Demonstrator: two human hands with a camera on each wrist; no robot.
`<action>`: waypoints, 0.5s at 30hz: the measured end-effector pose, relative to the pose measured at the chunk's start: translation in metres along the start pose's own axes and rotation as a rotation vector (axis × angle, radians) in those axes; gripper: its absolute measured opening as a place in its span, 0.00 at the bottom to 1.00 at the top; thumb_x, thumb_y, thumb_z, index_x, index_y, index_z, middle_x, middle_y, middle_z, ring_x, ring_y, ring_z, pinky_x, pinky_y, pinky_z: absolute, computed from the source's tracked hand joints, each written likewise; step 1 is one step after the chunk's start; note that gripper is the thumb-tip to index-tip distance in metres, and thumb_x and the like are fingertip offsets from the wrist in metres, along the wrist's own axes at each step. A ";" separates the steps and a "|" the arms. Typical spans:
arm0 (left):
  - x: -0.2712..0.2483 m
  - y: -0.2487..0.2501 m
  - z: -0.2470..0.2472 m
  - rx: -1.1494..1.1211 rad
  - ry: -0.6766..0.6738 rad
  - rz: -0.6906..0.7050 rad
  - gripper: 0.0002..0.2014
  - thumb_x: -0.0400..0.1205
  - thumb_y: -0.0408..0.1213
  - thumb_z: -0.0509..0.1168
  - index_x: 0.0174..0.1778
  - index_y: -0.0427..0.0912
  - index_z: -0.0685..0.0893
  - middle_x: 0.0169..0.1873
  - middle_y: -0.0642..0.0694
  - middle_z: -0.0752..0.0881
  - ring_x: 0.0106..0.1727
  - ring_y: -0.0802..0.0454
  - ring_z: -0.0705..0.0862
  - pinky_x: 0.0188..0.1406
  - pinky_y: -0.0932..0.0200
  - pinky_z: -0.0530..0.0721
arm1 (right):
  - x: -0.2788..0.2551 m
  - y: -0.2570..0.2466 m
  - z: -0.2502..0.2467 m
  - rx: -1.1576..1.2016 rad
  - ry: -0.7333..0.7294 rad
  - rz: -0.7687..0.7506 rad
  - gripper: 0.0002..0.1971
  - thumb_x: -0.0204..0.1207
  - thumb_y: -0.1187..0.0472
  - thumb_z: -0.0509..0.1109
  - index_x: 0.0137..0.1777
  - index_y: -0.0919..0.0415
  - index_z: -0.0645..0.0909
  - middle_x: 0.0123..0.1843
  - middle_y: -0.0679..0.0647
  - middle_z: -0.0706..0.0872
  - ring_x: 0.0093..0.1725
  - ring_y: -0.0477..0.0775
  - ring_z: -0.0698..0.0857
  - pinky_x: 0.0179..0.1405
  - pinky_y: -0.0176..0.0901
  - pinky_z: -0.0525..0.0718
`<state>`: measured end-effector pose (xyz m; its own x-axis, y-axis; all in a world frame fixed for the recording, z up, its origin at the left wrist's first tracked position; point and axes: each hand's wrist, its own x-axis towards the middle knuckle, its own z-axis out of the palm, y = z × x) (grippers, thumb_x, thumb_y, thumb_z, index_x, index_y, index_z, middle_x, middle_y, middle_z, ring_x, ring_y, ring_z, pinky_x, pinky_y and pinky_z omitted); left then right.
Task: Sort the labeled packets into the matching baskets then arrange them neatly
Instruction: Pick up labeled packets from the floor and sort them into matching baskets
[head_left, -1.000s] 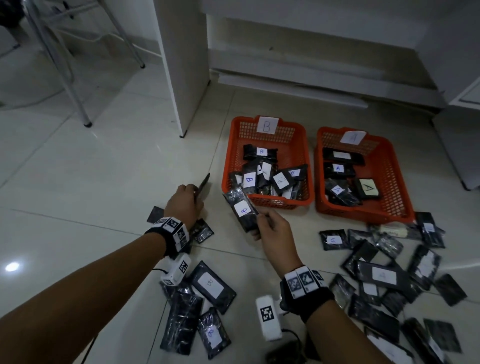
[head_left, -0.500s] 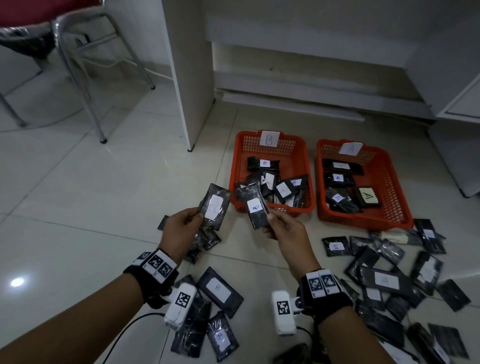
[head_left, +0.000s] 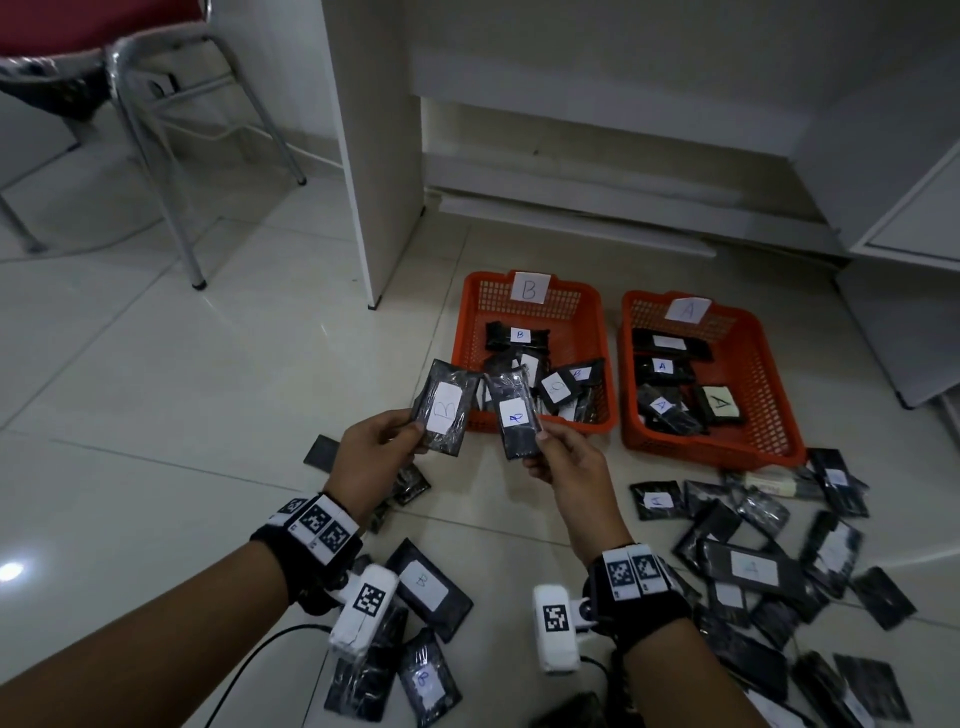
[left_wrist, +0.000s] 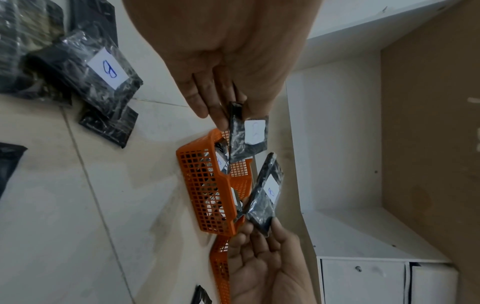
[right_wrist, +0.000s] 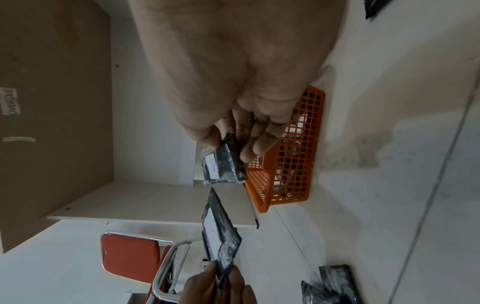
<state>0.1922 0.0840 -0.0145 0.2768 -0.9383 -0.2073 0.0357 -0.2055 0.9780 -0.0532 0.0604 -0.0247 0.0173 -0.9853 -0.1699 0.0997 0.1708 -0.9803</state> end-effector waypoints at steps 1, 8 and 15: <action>0.001 -0.001 0.002 0.011 0.006 0.000 0.09 0.87 0.30 0.68 0.60 0.38 0.91 0.49 0.36 0.94 0.44 0.50 0.90 0.54 0.47 0.87 | 0.002 0.000 -0.002 0.001 0.007 0.001 0.09 0.90 0.63 0.68 0.59 0.52 0.90 0.45 0.52 0.93 0.43 0.53 0.89 0.49 0.43 0.90; 0.013 -0.006 0.015 0.048 0.001 -0.001 0.09 0.85 0.30 0.69 0.61 0.40 0.90 0.48 0.39 0.94 0.45 0.48 0.92 0.54 0.48 0.88 | 0.038 0.000 -0.019 -0.213 0.110 -0.095 0.04 0.90 0.57 0.69 0.58 0.52 0.86 0.50 0.54 0.92 0.48 0.50 0.91 0.52 0.45 0.89; 0.053 -0.005 0.043 0.211 0.054 0.104 0.09 0.81 0.30 0.74 0.57 0.38 0.90 0.48 0.39 0.91 0.42 0.47 0.92 0.47 0.55 0.90 | 0.112 -0.004 -0.035 -0.919 0.174 -0.143 0.09 0.88 0.56 0.68 0.57 0.60 0.85 0.52 0.59 0.91 0.49 0.61 0.90 0.44 0.44 0.81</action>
<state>0.1658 0.0239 -0.0310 0.3193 -0.9425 -0.0985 -0.1960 -0.1674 0.9662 -0.0865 -0.0505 -0.0432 -0.0905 -0.9957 0.0182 -0.7347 0.0544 -0.6762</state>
